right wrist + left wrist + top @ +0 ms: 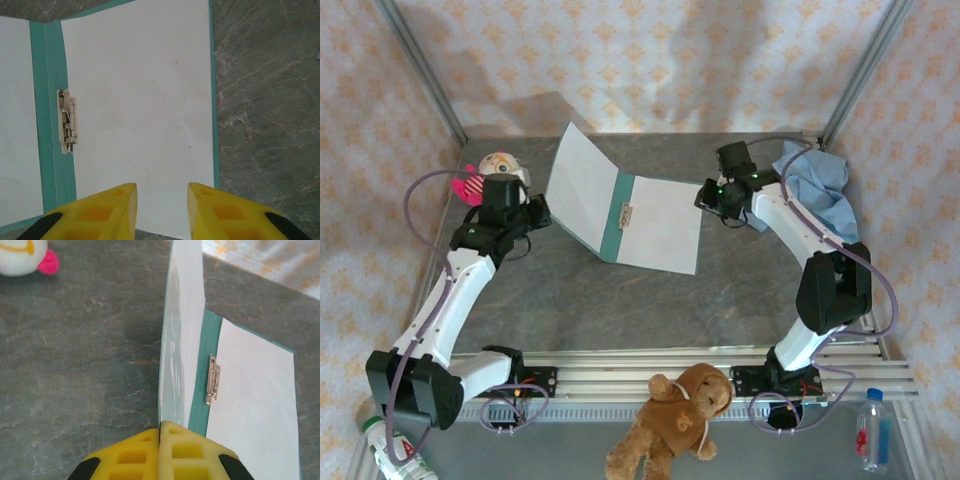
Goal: Put the files into the folder
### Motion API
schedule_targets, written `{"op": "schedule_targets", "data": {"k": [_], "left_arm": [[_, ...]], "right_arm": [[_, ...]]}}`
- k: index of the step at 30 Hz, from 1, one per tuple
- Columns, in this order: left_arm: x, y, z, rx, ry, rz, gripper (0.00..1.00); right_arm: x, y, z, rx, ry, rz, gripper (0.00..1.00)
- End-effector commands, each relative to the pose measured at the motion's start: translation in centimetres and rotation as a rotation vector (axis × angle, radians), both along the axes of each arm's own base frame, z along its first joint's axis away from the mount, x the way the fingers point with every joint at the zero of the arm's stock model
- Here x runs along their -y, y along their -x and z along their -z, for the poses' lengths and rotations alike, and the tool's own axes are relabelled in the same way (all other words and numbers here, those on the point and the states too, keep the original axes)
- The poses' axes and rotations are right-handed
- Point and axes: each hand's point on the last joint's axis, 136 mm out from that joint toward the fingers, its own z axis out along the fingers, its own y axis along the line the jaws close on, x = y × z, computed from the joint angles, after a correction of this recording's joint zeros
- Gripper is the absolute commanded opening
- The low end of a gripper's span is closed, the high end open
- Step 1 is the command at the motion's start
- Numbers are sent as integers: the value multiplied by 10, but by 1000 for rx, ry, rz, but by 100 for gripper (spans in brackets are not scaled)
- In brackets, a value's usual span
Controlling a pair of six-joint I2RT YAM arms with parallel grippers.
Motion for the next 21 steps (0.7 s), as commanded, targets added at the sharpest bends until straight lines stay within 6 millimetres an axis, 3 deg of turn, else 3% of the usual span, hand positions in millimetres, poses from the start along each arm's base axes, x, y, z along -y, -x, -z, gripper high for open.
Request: {"op": "schedule_targets", "data": {"k": [1, 6, 10, 15, 21], "left_arm": [[-4, 12, -10, -20, -209, -13, 0], [37, 14, -28, 17, -333, 85, 0], [80, 17, -33, 36, -421, 181, 0], [134, 21, -29, 34, -497, 289, 0], [202, 25, -14, 11, -455, 409, 0]], "right_arm": [[13, 3, -5, 12, -30, 39, 32], [28, 6, -7, 15, -54, 70, 32], [36, 7, -3, 7, -54, 85, 32], [45, 9, 2, -6, -59, 106, 32], [56, 9, 2, -2, -67, 133, 32]]}}
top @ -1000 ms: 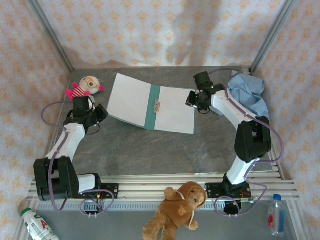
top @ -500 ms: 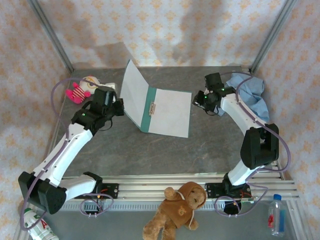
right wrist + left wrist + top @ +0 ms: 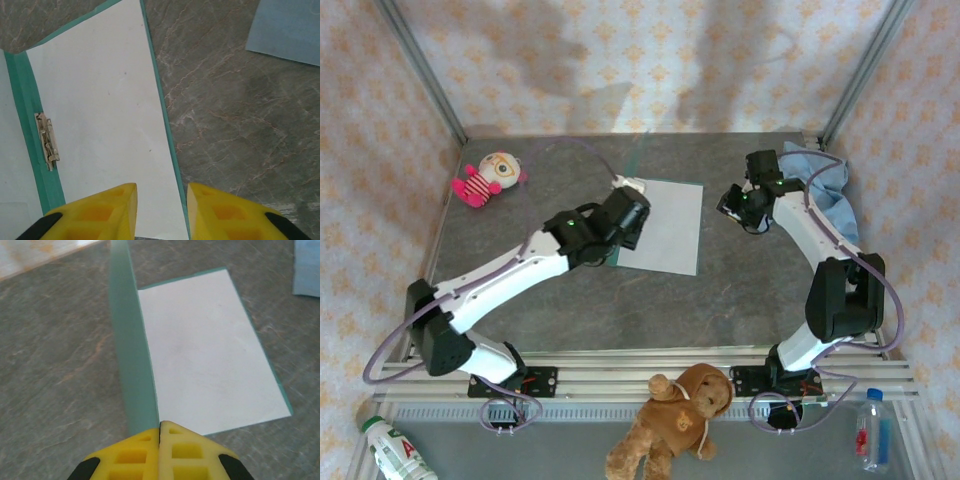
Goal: Put the files into the folder
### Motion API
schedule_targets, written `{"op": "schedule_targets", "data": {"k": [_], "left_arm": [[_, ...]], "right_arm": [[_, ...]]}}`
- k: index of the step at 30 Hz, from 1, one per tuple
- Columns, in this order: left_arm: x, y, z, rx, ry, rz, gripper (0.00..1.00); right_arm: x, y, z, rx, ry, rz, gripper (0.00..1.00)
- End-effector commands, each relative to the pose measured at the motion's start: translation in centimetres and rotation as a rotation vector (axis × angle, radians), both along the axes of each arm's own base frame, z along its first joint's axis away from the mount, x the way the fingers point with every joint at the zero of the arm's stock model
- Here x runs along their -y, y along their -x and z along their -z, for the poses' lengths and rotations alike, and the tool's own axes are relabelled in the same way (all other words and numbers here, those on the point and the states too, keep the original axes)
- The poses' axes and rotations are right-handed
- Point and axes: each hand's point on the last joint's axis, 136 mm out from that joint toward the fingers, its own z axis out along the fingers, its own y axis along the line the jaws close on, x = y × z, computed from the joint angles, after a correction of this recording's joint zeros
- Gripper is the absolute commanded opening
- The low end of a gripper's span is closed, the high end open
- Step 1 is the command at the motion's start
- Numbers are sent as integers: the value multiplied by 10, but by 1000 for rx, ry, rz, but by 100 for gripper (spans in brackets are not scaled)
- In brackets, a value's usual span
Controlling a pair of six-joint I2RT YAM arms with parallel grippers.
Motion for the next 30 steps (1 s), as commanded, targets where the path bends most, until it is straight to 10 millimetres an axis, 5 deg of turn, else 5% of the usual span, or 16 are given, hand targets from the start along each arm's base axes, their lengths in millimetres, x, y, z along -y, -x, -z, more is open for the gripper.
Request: {"op": "schedule_targets", "data": {"k": [1, 20, 22, 25, 30], "left_arm": [[22, 1, 3, -15, -1, 10, 0], [145, 18, 89, -265, 130, 159, 1], [152, 20, 88, -282, 159, 171, 26], [147, 14, 80, -264, 146, 143, 45], [119, -2, 68, -246, 149, 76, 54]], "right_arm": [[6, 0, -12, 42, -12, 23, 32], [22, 6, 8, -11, 39, 56, 33], [24, 7, 10, -15, 49, 56, 33], [26, 8, 13, -19, 62, 58, 33], [23, 9, 24, -44, 50, 52, 34]]}}
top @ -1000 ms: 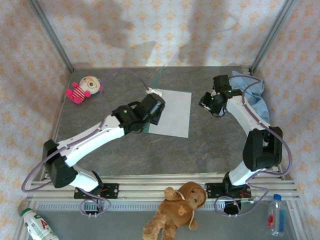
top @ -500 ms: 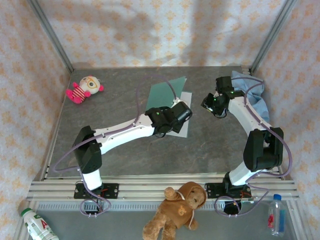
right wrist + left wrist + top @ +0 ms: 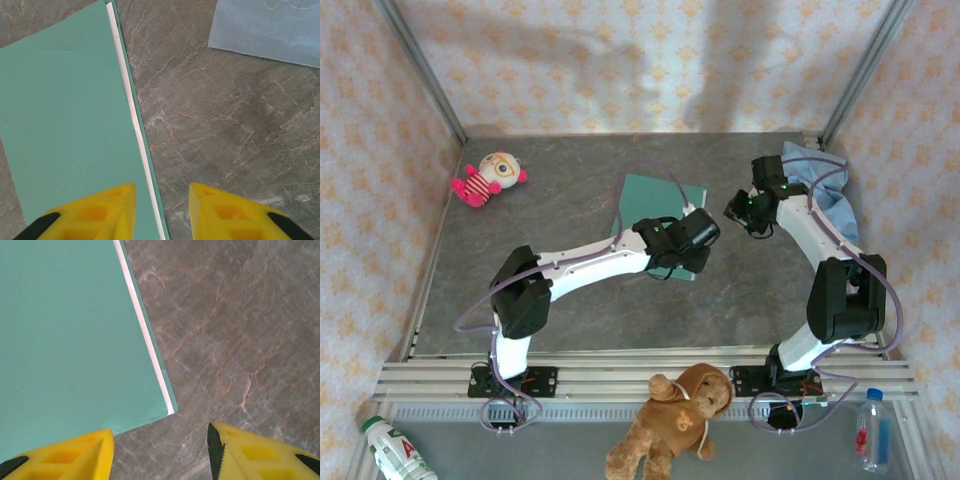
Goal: Put the files into the folder
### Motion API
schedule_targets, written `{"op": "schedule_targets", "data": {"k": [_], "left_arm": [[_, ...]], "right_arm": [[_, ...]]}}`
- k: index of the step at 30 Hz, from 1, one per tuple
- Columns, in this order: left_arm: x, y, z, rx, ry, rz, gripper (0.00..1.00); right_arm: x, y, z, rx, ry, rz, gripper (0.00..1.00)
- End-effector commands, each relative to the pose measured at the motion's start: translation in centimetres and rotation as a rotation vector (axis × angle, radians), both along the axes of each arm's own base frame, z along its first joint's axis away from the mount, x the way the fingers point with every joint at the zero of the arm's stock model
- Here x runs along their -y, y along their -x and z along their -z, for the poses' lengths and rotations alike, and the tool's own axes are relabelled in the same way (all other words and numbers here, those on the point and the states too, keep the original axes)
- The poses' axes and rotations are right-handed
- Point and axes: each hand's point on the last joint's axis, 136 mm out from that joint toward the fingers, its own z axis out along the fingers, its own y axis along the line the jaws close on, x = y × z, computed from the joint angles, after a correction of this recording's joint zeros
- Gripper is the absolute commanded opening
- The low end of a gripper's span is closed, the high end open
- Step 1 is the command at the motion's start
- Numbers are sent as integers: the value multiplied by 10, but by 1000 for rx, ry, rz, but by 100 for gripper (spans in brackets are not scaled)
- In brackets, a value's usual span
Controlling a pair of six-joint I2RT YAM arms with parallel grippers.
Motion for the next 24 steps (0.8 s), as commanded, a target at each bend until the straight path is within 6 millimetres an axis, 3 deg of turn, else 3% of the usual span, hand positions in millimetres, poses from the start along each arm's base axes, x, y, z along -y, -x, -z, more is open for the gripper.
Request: {"op": "schedule_targets", "data": {"k": [1, 8, 13, 24], "left_arm": [[-28, -16, -26, 26, 26, -78, 55], [-90, -37, -21, 0, 20, -222, 64], [-131, -42, -13, -26, 28, -314, 66], [-171, -32, 7, -61, 8, -377, 68]], "right_arm": [[3, 1, 11, -17, 5, 4, 34], [-12, -2, 39, -68, -58, -11, 35], [-30, -15, 61, -80, -70, -35, 35], [-67, -39, 94, -106, -91, -100, 35]]}}
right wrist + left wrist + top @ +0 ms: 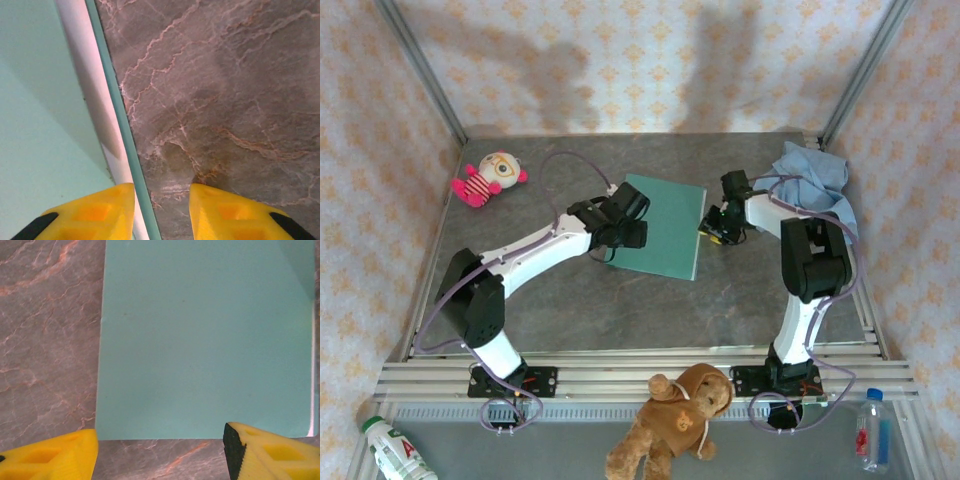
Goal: Put the files into the folder
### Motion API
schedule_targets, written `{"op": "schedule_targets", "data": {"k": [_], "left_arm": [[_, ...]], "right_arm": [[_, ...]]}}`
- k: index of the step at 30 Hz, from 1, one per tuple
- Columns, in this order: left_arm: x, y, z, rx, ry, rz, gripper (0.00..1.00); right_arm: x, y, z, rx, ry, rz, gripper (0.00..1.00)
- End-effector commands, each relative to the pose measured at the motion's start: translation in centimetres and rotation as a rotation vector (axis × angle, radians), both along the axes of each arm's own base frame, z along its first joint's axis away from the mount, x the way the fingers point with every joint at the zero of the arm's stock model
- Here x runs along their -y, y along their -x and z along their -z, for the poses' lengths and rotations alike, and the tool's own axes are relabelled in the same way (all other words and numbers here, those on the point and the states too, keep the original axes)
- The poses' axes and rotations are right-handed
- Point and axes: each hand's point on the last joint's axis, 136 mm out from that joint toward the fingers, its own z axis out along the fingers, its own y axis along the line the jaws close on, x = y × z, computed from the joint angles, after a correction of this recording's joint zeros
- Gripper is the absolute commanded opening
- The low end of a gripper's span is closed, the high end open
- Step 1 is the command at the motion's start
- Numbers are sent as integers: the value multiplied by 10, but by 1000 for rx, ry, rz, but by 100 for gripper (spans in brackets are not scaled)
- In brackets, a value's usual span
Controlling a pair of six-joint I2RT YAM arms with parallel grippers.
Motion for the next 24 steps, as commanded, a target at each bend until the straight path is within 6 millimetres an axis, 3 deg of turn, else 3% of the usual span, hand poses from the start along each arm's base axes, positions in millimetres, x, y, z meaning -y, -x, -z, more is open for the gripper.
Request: {"op": "schedule_targets", "data": {"k": [1, 18, 24], "left_arm": [[-12, 2, -5, 9, 20, -38, 68], [-32, 7, -3, 7, -2, -73, 68], [-42, 10, -2, 5, -8, -91, 69]], "right_arm": [[-12, -21, -6, 57, -19, -6, 35], [-36, -48, 10, 41, -12, -47, 34], [-46, -61, 7, 51, -14, -70, 34]]}}
